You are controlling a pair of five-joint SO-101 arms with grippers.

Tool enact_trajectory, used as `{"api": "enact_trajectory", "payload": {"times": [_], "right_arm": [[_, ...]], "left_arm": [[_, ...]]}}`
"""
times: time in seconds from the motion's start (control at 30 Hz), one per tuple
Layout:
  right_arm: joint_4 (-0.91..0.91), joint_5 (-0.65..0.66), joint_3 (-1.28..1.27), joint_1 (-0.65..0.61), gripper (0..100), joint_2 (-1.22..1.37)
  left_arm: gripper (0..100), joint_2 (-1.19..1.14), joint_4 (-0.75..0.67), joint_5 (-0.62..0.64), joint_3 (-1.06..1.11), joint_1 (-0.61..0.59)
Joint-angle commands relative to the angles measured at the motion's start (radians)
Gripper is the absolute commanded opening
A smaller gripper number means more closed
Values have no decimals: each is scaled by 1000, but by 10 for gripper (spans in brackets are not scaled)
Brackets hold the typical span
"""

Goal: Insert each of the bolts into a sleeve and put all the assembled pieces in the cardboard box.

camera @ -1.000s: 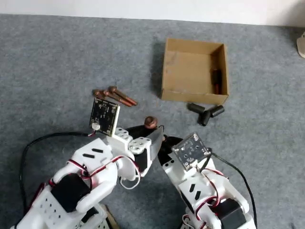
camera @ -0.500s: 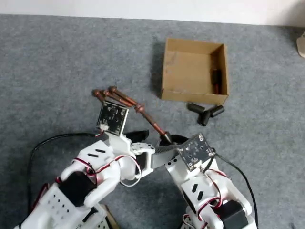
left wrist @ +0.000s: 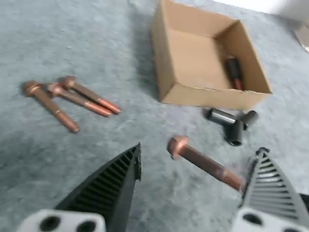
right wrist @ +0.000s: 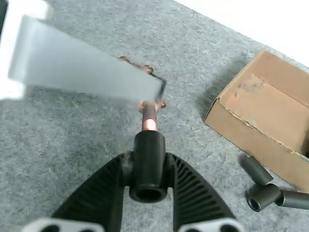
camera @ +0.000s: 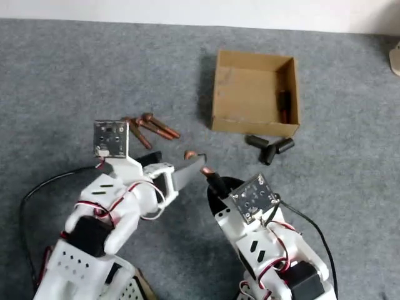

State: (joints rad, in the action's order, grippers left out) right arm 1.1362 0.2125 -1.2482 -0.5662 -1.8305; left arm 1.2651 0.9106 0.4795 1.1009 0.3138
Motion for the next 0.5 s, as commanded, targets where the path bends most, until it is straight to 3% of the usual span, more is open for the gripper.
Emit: {"api": "enact_trajectory", "payload": {"times": [0.0,0.27,0.47], "right_arm": [[-7,-9,65,16,5,-12],[-7,-9,65,53,5,-12],[-7,0,-48,61,5,-7]], "left_arm": [[333,15,17,-2,-4,-53],[333,15,9,3,64,-200],[334,15,-57,2,177,-222]]}}
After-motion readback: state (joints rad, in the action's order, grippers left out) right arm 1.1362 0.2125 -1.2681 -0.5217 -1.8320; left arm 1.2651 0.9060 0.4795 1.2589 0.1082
